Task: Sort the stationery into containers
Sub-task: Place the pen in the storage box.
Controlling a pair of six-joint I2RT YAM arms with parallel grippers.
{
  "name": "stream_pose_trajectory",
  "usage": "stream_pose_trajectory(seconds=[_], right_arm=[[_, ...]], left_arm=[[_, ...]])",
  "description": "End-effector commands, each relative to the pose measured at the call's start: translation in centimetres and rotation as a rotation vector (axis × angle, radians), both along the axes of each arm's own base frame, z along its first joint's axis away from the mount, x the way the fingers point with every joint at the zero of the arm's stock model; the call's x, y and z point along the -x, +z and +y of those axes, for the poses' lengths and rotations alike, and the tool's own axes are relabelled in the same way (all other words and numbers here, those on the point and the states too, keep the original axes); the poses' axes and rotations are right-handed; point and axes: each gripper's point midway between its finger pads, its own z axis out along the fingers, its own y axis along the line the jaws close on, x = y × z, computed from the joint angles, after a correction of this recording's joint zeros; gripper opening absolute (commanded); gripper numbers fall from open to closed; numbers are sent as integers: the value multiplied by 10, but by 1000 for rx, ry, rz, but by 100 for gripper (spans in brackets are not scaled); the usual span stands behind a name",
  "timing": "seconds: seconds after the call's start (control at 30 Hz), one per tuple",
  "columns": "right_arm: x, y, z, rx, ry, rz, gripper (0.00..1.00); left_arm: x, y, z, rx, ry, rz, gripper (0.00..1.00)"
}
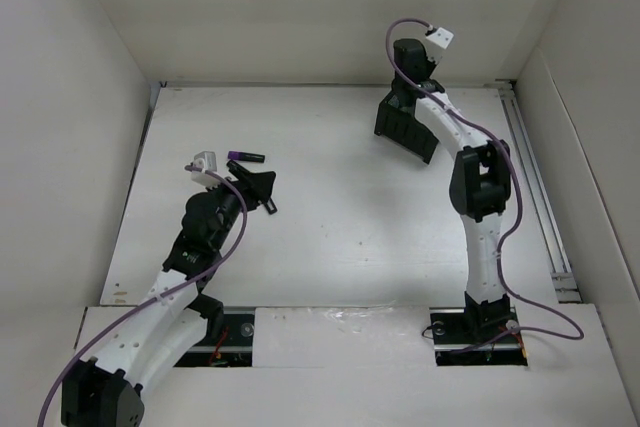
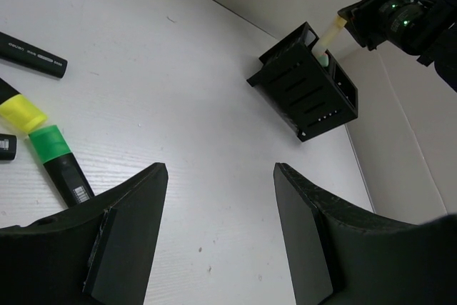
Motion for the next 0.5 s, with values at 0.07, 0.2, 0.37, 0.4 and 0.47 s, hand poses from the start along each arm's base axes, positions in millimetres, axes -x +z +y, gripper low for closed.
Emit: stream_pose_trajectory(seconds=[0.07, 0.2, 0.37, 0.4, 0.47], right_arm=[[7, 12, 4, 43, -68, -59, 13], [17, 2, 17, 59, -74, -52, 17], [35, 16, 24, 42, -72, -73, 30], [40, 14, 31, 40, -51, -68, 35], [49, 36, 35, 20, -31, -105, 44]], left_arm=[[-6, 33, 1, 22, 12, -94, 58], [-5, 34, -4, 19, -14, -85, 58], [-3, 38, 1, 27, 9, -107, 58], [-3, 35, 1, 23, 9, -98, 58], [-3, 35, 1, 23, 9, -98, 58]])
